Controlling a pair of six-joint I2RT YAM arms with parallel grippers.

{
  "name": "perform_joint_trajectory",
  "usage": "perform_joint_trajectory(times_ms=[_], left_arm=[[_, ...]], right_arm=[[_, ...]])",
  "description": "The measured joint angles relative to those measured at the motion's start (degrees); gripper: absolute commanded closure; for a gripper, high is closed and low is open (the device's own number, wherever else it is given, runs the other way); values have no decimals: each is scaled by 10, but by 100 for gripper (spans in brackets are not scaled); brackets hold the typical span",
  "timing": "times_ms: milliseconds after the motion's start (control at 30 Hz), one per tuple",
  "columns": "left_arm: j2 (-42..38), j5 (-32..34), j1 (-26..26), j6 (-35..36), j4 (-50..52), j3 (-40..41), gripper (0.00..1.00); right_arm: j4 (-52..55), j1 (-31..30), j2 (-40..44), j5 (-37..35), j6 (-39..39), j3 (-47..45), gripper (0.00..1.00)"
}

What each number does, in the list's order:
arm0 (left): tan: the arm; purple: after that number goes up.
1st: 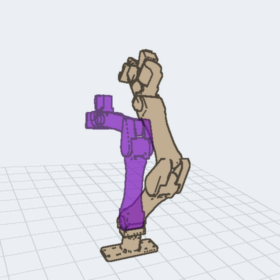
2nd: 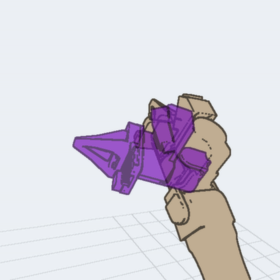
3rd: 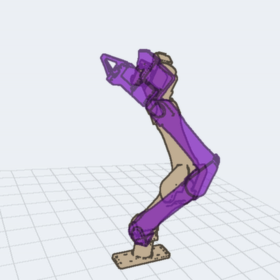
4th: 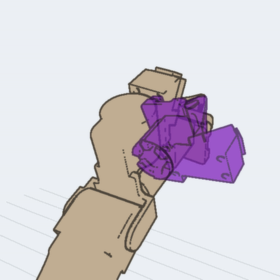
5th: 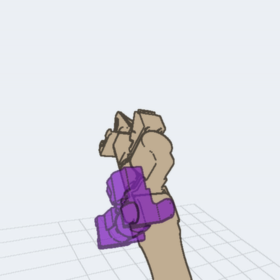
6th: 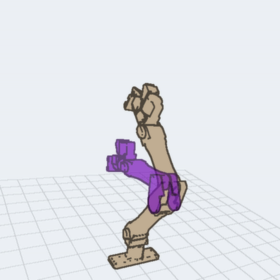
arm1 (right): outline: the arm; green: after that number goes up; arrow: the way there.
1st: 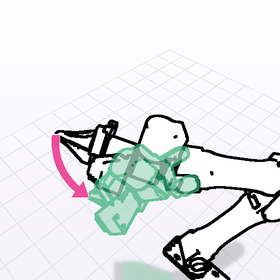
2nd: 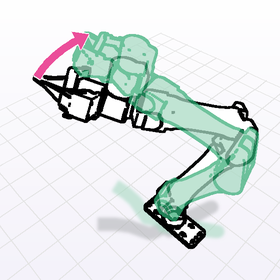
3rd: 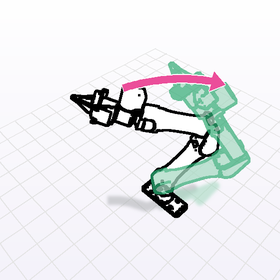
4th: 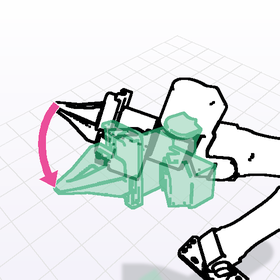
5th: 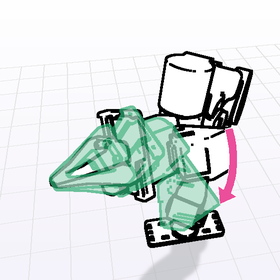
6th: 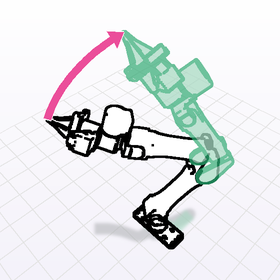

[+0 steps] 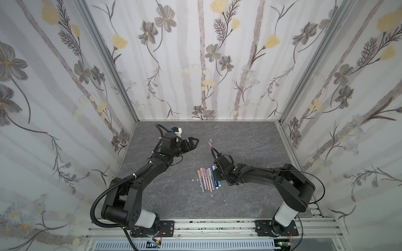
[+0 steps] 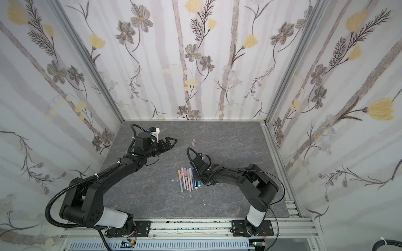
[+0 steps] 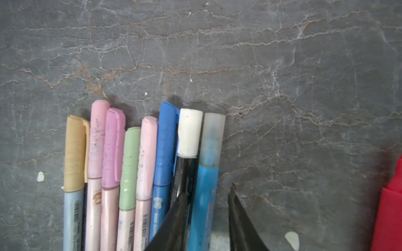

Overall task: Remove pen caps from pens
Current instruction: Pick up the pen from the center of the table, then open the pen cap on the pen.

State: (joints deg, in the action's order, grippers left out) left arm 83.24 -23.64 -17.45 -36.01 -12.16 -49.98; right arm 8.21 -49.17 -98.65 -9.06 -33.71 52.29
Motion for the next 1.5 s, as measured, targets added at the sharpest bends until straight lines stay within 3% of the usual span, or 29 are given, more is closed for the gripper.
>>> perform_joint_trajectory(times_ms=[367, 500, 667, 1000, 1100, 1267, 1500], left_arm=[[5, -12, 0, 1, 1, -4, 0], [15, -26, -3, 16, 10, -21, 0], [14, -47, -17, 46, 24, -25, 0], [28, -105, -68, 58, 26, 13, 0], [42, -122, -98, 54, 23, 10, 3], [61, -144, -121, 24, -14, 8, 15], [117, -165, -151, -21, -74, -33, 23]], right_arm=[[-7, -3, 0, -3, -3, -19, 76], [-17, -3, 1, -9, -3, -28, 86], [-34, 0, 13, 0, 1, -43, 91], [-17, 59, 151, 35, 31, -84, 94], [-31, 79, 204, 59, 42, -108, 95], [-50, 110, 263, 77, 43, -125, 97], [-80, 114, 282, 103, 44, -128, 97]])
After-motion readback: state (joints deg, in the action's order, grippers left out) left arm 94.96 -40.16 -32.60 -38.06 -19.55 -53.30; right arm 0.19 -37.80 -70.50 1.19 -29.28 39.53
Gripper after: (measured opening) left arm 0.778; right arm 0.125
